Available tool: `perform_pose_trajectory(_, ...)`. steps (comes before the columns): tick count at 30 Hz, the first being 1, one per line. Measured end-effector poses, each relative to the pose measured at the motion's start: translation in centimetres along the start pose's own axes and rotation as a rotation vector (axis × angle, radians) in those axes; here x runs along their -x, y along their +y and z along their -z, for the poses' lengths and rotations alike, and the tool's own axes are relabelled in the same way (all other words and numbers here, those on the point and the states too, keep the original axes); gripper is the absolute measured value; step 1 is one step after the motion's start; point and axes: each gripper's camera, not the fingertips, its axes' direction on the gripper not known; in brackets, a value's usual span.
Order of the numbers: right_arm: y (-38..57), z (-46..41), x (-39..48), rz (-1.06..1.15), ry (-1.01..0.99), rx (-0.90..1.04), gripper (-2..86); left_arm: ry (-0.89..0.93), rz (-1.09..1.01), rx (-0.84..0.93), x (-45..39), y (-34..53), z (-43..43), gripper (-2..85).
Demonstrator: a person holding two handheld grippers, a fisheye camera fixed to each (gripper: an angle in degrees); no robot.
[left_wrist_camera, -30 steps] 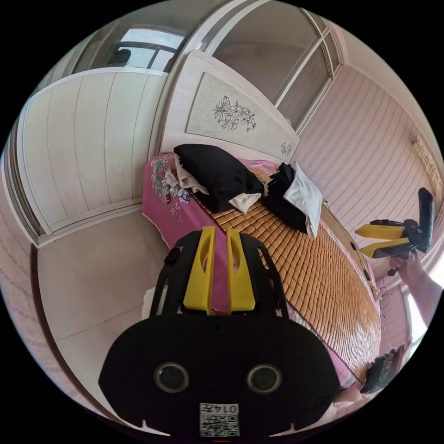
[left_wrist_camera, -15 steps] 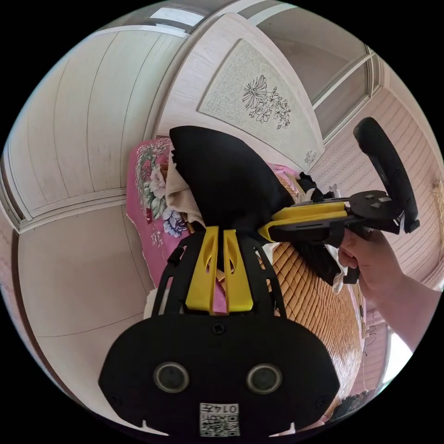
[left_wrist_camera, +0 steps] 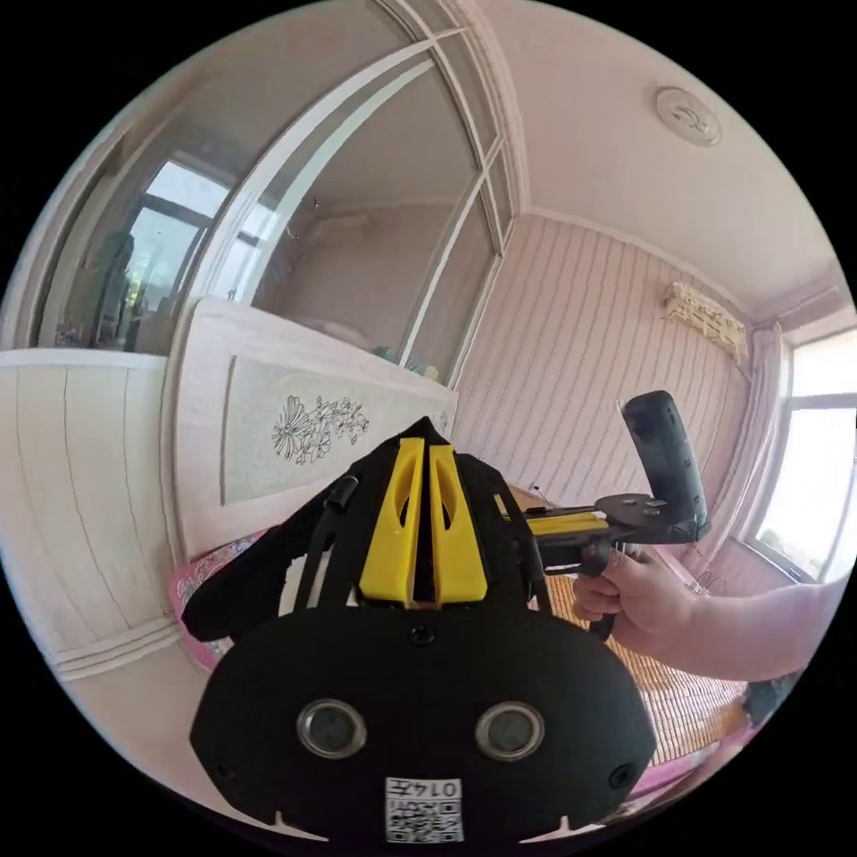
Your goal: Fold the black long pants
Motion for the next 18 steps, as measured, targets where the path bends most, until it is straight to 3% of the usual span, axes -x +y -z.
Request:
perform_pose_trajectory(5, 6.4, 13.4, 0.3, -0.088, 0.190, -0.232, -0.5, 0.278, -0.222, 0.042, -12.6, -3.9, -1.9, -1.0)
perform_pose_trajectory(9, 18.9, 23.1, -1.2, -0.248, 0.236, -0.324, -0.4, 0.606, -0.325, 0.186, -24.6, -0.4, -3.4, -0.9)
perform_pose_trajectory(13, 35.6, 25.7, -2.1, -0.526, 0.376, -0.162, -0.1, 0.830, -0.328, 0.506, -33.9, 11.9, -6.2, -0.1)
perform_pose_trajectory(16, 48.5, 23.6, -3.2, -0.876, 0.419, 0.098, 0.3, 0.891, -0.250, 0.901, -36.3, 21.9, -7.4, 1.4)
perform_pose_trajectory(18, 54.2, 22.6, -3.0, -1.044, 0.404, 0.168, 0.9, 0.870, -0.238, 1.001, -35.7, 25.2, -6.5, 2.0)
